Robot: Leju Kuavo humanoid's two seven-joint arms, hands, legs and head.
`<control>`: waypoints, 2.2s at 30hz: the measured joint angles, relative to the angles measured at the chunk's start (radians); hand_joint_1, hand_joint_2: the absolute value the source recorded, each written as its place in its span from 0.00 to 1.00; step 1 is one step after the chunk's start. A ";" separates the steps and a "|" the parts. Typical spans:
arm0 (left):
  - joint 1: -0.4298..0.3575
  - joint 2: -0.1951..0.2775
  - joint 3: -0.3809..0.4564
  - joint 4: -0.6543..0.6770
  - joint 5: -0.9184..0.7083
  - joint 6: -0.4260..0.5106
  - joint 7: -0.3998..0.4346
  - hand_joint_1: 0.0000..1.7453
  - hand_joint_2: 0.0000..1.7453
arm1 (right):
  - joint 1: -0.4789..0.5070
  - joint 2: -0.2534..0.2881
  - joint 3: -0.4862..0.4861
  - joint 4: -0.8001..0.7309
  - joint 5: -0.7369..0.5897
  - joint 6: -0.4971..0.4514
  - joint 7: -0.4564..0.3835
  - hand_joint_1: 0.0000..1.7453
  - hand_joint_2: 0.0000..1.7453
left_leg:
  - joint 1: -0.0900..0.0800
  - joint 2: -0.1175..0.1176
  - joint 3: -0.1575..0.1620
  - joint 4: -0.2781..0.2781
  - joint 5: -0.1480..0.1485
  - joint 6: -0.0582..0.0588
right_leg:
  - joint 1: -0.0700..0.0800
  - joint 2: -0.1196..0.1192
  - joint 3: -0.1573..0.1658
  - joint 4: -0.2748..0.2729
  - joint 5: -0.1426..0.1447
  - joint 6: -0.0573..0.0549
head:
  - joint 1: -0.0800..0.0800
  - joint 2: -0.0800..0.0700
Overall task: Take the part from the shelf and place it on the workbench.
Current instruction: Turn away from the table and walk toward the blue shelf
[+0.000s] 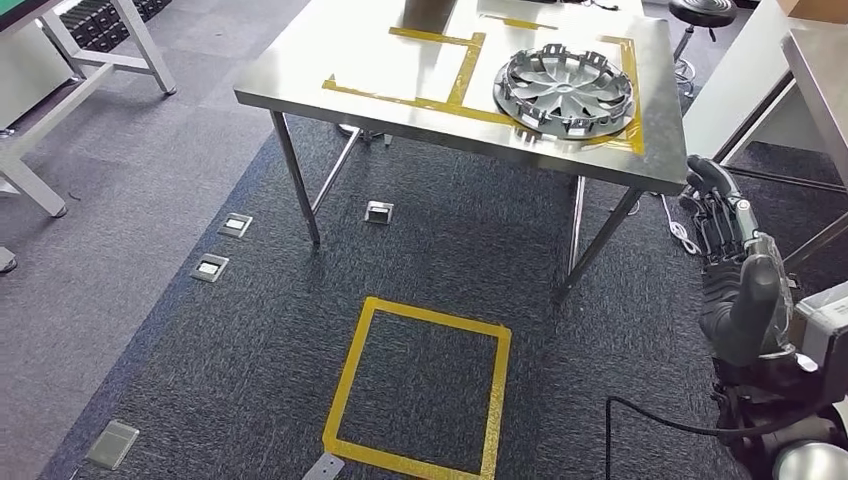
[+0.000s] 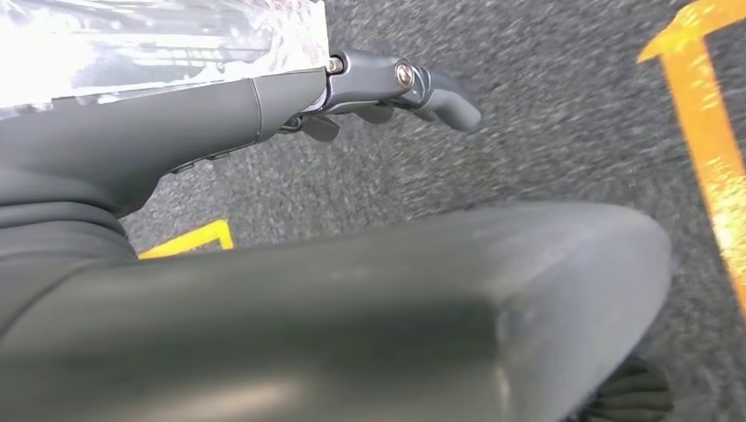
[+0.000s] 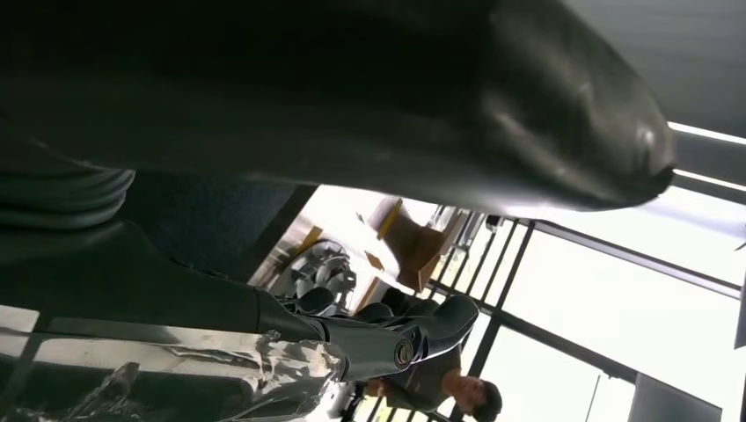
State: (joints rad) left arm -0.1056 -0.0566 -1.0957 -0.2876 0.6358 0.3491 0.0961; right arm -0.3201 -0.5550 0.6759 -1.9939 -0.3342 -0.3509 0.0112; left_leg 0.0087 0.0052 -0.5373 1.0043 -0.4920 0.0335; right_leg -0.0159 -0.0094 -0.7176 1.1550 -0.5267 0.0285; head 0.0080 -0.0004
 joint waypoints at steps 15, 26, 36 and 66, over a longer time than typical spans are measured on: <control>0.001 -0.008 -0.028 -0.003 -0.019 0.029 0.030 0.00 1.00 | 0.031 -0.002 0.007 0.070 0.086 -0.012 0.146 0.00 1.00 | -0.009 -0.005 -0.152 0.128 -0.005 -0.042 | 0.023 -0.010 0.213 -0.207 0.037 -0.074 | -0.003 0.000; 0.007 0.000 -0.064 -0.003 0.006 0.028 0.050 0.00 1.00 | 0.200 0.031 -0.030 0.500 -0.186 0.122 0.004 0.00 1.00 | 0.009 -0.015 -0.041 0.032 0.009 -0.043 | 0.007 -0.016 0.158 -0.146 0.031 -0.025 | -0.016 0.000; 0.017 -0.001 -0.023 -0.016 -0.035 -0.020 0.038 0.00 1.00 | 0.322 0.146 -0.079 1.029 -0.266 0.200 -0.107 0.00 1.00 | -0.004 -0.015 -0.059 0.024 0.022 -0.006 | 0.003 0.001 0.088 -0.001 -0.015 -0.021 | 0.005 0.000; 0.213 0.043 0.636 -0.032 -0.467 -0.255 -0.057 0.00 0.75 | 0.416 0.417 -0.417 1.397 0.166 0.309 -0.039 0.00 0.00 | -0.012 -0.006 0.015 0.003 -0.030 -0.025 | 0.016 0.004 0.142 -0.144 0.047 -0.044 | -0.008 0.000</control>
State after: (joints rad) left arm 0.1072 -0.0139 -0.4599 -0.3196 0.1687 0.0945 0.0389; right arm 0.0961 -0.1382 0.2589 -0.5967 -0.1677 -0.0423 -0.0283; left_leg -0.0034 -0.0008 -0.5227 1.0076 -0.5222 0.0085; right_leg -0.0004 -0.0055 -0.5753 1.0110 -0.4795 -0.0152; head 0.0002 -0.0004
